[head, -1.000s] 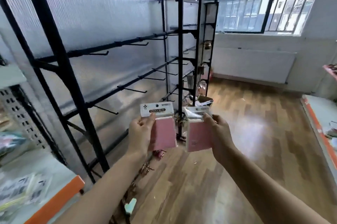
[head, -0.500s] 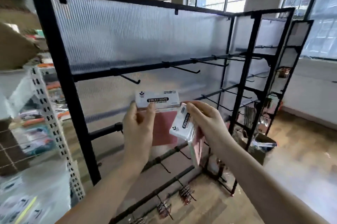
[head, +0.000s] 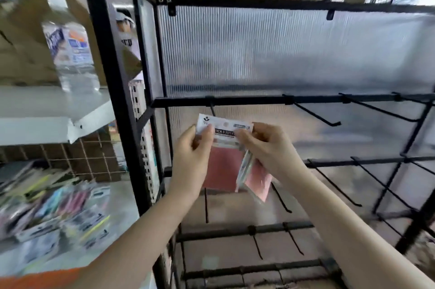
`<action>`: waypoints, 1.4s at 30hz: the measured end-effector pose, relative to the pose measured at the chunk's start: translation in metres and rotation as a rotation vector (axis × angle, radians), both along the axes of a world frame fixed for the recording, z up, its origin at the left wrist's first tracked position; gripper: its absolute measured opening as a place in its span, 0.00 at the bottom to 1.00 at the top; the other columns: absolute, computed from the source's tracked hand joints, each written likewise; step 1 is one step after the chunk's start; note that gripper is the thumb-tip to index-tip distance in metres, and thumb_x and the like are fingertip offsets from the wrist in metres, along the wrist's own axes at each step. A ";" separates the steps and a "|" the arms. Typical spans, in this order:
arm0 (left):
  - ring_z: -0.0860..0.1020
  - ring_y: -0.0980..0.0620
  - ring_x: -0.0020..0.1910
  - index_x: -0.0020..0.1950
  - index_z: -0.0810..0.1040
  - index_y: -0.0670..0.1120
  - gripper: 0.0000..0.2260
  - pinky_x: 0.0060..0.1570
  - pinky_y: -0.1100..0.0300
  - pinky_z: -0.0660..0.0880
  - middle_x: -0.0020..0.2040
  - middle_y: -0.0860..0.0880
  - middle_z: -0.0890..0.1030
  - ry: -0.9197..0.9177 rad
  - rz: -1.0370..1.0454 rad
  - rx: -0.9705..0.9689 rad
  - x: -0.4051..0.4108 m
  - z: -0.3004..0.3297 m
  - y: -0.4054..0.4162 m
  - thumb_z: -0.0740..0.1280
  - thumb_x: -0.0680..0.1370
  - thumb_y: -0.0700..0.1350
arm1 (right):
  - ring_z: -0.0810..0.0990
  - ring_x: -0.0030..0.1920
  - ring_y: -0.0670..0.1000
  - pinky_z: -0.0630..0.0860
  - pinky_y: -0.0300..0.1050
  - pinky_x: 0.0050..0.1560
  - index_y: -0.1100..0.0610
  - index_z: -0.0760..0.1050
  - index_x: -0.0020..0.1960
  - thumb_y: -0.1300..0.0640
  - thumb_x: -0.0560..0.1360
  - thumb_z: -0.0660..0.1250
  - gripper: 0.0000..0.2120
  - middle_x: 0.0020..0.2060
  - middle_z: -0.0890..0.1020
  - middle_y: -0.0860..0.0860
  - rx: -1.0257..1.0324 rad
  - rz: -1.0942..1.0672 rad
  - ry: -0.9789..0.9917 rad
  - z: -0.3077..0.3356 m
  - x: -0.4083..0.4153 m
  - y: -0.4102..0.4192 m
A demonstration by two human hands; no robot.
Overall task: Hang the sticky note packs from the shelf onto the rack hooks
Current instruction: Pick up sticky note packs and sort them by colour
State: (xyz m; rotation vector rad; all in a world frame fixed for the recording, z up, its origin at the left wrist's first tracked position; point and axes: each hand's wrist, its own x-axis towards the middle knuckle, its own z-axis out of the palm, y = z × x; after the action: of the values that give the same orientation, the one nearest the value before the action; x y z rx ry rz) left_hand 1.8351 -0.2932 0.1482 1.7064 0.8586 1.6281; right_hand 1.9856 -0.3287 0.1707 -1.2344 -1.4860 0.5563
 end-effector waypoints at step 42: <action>0.73 0.50 0.45 0.51 0.66 0.44 0.13 0.36 0.60 0.65 0.44 0.50 0.73 0.155 0.389 -0.360 0.028 -0.010 0.121 0.62 0.79 0.53 | 0.80 0.45 0.56 0.78 0.51 0.48 0.61 0.74 0.53 0.37 0.74 0.63 0.25 0.45 0.80 0.54 -0.209 -0.305 -0.178 -0.029 0.031 0.145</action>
State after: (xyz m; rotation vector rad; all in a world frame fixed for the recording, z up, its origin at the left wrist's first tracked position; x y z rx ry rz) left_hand 1.8632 -0.1719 0.1382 1.4849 1.5369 1.4705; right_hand 2.0166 -0.1835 0.1416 -1.6765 -1.3730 0.4113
